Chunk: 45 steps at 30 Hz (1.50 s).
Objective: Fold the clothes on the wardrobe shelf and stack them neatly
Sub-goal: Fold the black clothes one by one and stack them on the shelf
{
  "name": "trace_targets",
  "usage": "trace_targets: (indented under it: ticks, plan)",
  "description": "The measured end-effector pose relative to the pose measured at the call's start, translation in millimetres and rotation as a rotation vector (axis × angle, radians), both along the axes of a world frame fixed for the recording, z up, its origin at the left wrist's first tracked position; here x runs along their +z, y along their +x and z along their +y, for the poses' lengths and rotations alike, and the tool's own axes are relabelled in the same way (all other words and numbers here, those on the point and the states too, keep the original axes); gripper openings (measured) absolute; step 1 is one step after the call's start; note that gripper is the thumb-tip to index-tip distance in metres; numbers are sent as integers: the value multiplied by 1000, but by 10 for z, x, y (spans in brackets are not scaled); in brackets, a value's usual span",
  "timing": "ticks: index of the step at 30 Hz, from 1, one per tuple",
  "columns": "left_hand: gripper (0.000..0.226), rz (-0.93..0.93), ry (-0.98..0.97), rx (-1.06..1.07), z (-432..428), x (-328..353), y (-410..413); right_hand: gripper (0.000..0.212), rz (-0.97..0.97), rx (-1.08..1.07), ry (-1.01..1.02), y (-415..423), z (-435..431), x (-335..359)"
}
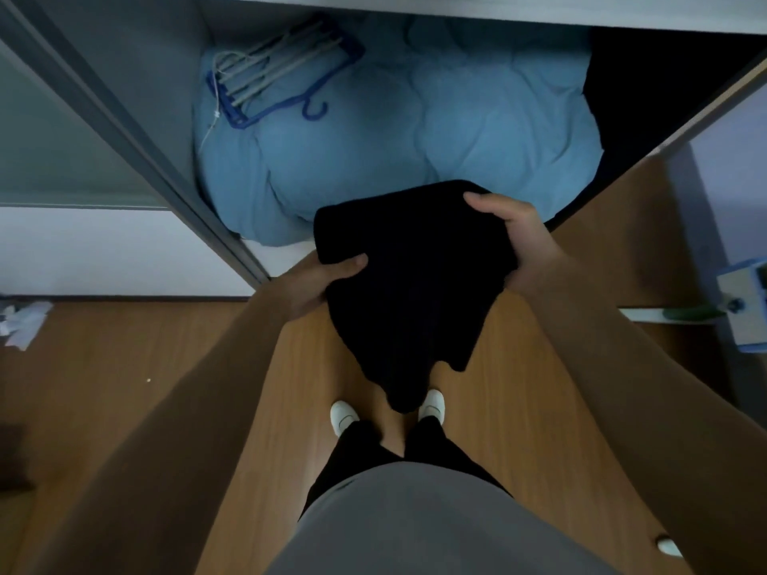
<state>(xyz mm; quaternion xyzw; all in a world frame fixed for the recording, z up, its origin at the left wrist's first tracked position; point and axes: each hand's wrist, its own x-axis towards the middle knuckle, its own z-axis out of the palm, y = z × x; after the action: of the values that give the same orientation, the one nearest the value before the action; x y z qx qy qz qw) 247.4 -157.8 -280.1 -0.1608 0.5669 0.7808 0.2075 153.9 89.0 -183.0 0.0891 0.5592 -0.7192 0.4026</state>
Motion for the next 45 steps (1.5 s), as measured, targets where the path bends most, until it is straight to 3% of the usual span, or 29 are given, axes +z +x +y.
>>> trace_targets:
  ticks: [5, 11, 15, 19, 22, 25, 28, 30, 32, 36, 38, 40, 42, 45]
  plan:
    - [45, -80, 22, 228, 373, 93, -149, 25, -103, -84, 131, -202, 362, -85]
    - [59, -174, 225, 310, 853, 455, -378, 65, -3, -217, -393, -262, 936, -343]
    - [42, -167, 224, 359, 1052, 577, -471, 72, -98, 20, -334, -54, 1091, -758]
    - [33, -205, 171, 443, 1112, 532, -418, 51, 68, 232, -74, 26, 1110, -1036]
    - [31, -294, 64, 494, 1097, 478, -352, 47, 86, 217, 19, -11, 1169, -1122]
    - [33, -421, -115, 505, 1064, 458, -297, 40, 78, -11, 57, -123, 1257, -1125]
    - [32, -476, -318, 514, 1054, 430, -261, 57, 159, -91, 39, -255, 1299, -997]
    - [42, -482, -369, 525, 1073, 420, -258, 61, 260, -67, 50, -328, 1296, -865]
    - [56, -441, -301, 554, 1101, 438, -252, 46, 311, -37, 32, -408, 1290, -715]
    - [92, -143, -241, 432, 1095, 488, -291, 21, 346, -105, 23, -667, 1273, -403]
    - [91, -74, -307, 279, 1141, 567, -346, 19, 288, -118, -28, -797, 1266, -251]
    - [94, -56, -409, 152, 1207, 668, -436, 30, 285, -57, -73, -889, 1251, -137]
    - [95, -65, -602, 49, 1252, 789, -535, 46, 391, 53, -25, -977, 1230, -56]
    - [84, -64, -943, -19, 1218, 992, -655, 65, 835, 324, 332, -1115, 1179, 97]
